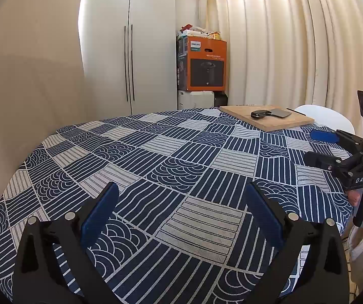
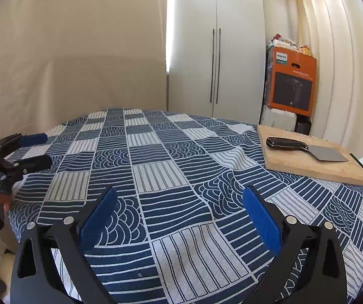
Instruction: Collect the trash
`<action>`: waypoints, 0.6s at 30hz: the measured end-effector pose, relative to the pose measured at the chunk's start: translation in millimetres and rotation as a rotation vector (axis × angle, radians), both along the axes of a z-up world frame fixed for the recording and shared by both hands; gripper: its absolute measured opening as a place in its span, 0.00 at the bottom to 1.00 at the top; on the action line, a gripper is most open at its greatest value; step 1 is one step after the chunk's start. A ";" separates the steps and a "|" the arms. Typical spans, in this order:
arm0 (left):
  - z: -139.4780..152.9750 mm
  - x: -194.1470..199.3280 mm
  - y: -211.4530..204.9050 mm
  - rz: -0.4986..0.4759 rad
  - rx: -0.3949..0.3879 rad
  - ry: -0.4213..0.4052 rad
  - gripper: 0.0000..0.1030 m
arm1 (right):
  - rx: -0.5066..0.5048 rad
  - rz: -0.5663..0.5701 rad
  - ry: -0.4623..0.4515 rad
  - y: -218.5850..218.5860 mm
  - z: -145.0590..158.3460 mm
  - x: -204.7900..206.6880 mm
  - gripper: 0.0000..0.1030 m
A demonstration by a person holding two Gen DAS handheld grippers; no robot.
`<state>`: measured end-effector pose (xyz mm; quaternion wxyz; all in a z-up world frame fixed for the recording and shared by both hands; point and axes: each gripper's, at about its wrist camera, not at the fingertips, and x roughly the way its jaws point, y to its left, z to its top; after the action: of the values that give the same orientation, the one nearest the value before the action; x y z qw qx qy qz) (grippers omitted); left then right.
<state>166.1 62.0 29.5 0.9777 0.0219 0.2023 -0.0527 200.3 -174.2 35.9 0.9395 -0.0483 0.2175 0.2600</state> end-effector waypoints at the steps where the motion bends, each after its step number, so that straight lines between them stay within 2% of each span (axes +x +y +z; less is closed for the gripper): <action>1: -0.1 -0.1 -0.2 0.001 0.002 0.000 0.94 | 0.000 0.000 0.000 0.1 0.3 0.0 0.92; 18: 0.1 -1.3 3.5 -0.011 -0.034 0.002 0.94 | -0.007 -0.017 -0.011 1.9 -0.1 -0.4 0.92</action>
<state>164.8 65.5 29.6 0.9774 0.0061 0.2021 -0.0615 199.9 -172.3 35.8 0.9427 -0.0512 0.2139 0.2508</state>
